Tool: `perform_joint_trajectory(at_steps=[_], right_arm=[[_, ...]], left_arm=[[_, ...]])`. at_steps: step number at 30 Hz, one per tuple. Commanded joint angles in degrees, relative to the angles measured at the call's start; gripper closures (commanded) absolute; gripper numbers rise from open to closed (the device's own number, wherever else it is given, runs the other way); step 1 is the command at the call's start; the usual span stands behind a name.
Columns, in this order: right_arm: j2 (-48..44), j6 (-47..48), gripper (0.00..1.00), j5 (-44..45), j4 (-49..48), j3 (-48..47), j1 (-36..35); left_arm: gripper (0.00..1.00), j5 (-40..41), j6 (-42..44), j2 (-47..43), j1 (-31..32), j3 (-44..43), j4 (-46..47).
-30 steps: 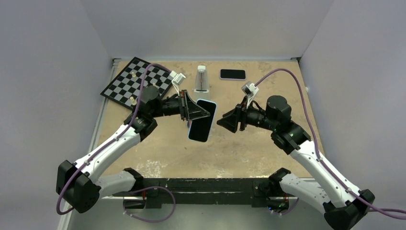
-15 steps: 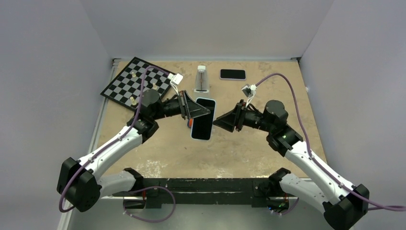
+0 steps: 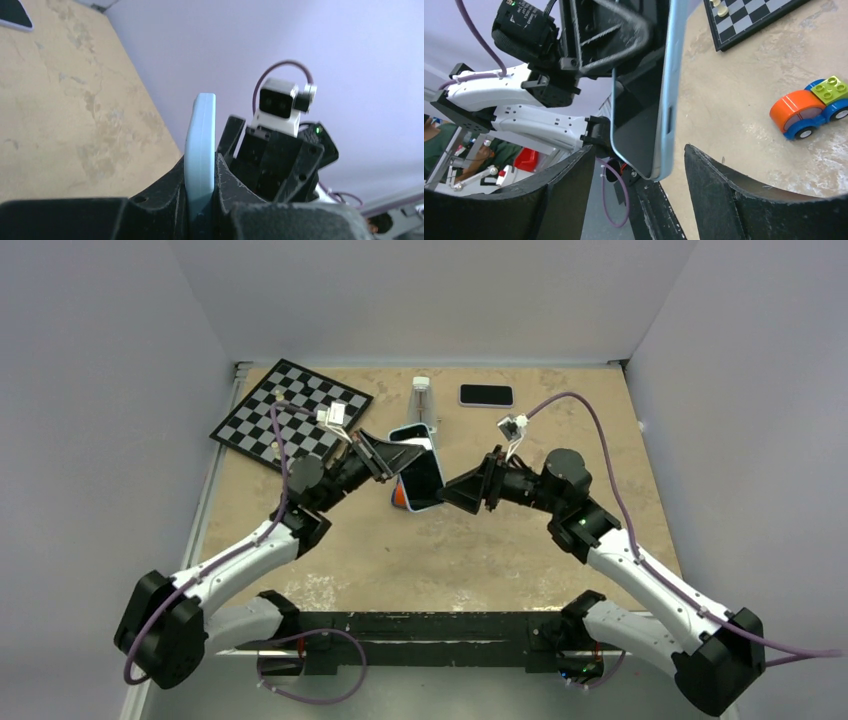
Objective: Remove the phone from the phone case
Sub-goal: Remove the phone case from the phone.
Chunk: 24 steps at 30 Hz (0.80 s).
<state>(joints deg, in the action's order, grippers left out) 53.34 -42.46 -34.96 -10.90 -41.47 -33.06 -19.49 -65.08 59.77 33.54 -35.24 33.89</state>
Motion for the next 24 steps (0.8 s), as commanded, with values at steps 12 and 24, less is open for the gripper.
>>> perform_joint_trajectory(at_steps=[12, 24], right_arm=[[-2.2, -3.14, 0.3, 10.24, -12.99, 6.24, -2.74], [-8.95, -4.89, 0.43, 15.03, -23.74, 13.52, -3.65]], left_arm=[[1.0, 18.22, -15.01, 19.29, 6.29, -8.7, 41.63], [1.0, 19.29, -16.24, 22.75, 7.6, -11.05, 45.43]])
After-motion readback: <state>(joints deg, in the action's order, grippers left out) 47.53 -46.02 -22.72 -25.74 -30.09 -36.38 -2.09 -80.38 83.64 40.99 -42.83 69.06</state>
